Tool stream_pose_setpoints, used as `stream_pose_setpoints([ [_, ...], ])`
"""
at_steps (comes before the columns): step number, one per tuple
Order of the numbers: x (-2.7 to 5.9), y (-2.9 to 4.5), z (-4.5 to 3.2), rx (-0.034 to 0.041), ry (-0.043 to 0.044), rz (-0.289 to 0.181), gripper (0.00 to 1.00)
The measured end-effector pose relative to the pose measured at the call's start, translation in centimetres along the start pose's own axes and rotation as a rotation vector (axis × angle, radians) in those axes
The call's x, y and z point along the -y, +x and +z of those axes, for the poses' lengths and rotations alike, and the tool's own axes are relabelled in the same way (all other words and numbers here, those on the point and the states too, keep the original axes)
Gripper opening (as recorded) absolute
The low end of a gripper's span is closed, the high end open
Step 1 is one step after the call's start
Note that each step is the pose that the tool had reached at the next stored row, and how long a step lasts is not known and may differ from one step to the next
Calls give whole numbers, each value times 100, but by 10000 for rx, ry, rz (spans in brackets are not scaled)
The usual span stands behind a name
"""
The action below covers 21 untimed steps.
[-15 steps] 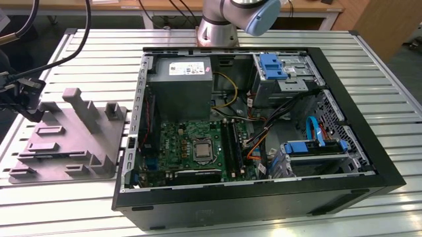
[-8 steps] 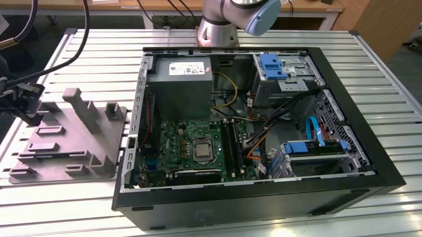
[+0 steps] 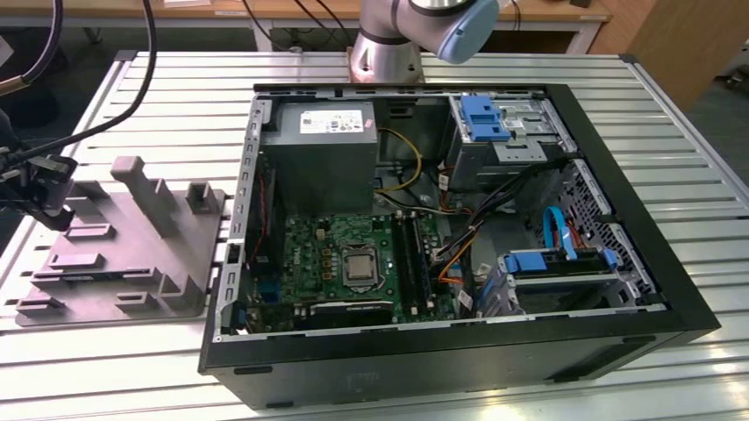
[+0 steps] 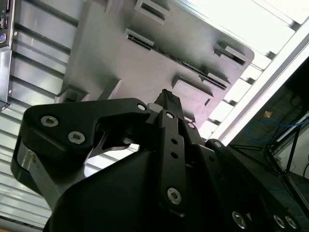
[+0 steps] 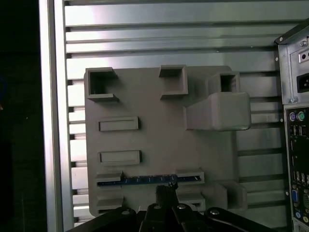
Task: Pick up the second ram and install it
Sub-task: 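Reach for the second ram, then pick up the second ram and move it above second insertion slot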
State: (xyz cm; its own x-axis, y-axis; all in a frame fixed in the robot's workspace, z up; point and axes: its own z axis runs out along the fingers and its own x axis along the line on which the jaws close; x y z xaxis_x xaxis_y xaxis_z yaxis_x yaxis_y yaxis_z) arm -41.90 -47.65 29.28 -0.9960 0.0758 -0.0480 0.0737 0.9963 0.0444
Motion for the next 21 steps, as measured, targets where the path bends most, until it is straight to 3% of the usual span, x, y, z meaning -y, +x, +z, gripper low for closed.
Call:
stream_pose_setpoints([
  [17, 21, -2, 0, 0, 0, -5, 10],
  [21, 21, -1, 1, -14, -13, -297, 10],
])
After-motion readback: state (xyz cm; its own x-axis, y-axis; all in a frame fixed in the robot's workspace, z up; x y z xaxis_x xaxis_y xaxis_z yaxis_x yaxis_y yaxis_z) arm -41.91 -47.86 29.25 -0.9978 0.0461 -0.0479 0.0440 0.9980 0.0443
